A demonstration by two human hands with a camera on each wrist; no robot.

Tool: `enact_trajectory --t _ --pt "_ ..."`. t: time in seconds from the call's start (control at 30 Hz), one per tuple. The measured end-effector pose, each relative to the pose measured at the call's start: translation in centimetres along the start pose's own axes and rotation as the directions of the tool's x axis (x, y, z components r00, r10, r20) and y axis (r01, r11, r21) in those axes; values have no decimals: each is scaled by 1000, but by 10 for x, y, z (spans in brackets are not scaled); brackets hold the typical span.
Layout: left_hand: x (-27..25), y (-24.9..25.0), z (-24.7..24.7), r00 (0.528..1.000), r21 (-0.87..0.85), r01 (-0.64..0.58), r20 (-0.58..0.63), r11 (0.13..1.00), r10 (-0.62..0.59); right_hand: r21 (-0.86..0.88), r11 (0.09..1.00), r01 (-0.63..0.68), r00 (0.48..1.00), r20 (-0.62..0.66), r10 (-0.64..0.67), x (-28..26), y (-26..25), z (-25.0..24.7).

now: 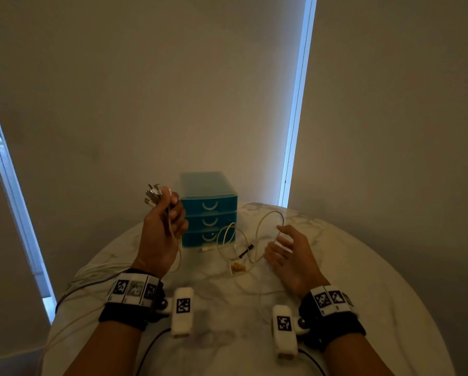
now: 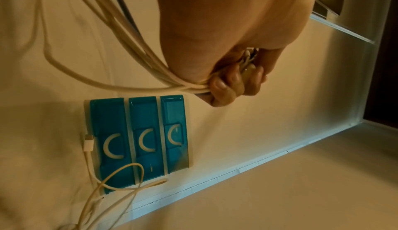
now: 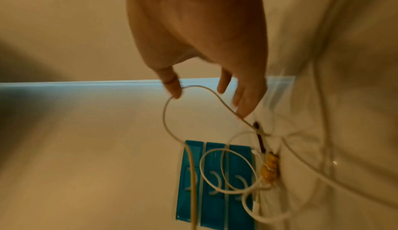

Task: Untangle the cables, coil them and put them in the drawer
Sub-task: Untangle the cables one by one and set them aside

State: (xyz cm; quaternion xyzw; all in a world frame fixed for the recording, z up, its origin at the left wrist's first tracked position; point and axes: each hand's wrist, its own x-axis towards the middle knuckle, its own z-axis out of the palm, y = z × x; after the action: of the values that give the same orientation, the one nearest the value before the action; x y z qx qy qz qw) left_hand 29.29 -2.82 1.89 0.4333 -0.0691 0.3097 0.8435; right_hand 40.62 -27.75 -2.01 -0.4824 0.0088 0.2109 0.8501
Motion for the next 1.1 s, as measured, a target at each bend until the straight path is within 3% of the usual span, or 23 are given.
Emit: enact_trajectory --t 0.13,0.23,0.3,0.33,0.37,0.4,0.5,0.57,0.7,0.87,0.97,1.1 --pt "0 -5 2 999 53 36 3 998 -36 44 999 17 964 263 -28 -10 1 16" --pt "2 -12 2 996 154 87 -36 984 -82 -161 955 251 949 235 -210 -10 -2 20" --pt "3 -15 0 995 238 98 -53 966 -88 -431 789 439 897 169 -407 -8 -3 16" --pt "2 -16 -2 994 266 104 -47 958 -95 -538 680 499 846 133 -516 -6 -4 11" --pt "2 -17 -4 993 285 117 -40 951 -110 -608 598 522 798 99 -595 -4 -5 7" --pt "2 -17 -5 990 304 138 -40 943 -132 -635 573 518 775 64 -629 -3 -5 3" --pt "2 -19 -4 977 371 211 -47 904 -208 -591 647 481 788 -32 -615 -2 -7 0" --pt "-1 -21 -2 967 419 250 -55 873 -250 -526 659 538 761 -34 -648 -5 -9 7" --pt "-7 -25 6 949 515 308 -109 800 -295 -301 608 735 677 278 -681 -25 -6 30" --pt "-10 -22 9 945 603 297 -75 741 -319 -291 553 781 591 631 -502 -48 22 55" --pt "-9 -19 5 941 629 285 -42 723 -334 -296 541 787 570 682 -458 -47 32 58" --pt "-8 -21 1 927 658 315 -57 684 -372 -301 576 760 610 637 -472 -40 29 52"
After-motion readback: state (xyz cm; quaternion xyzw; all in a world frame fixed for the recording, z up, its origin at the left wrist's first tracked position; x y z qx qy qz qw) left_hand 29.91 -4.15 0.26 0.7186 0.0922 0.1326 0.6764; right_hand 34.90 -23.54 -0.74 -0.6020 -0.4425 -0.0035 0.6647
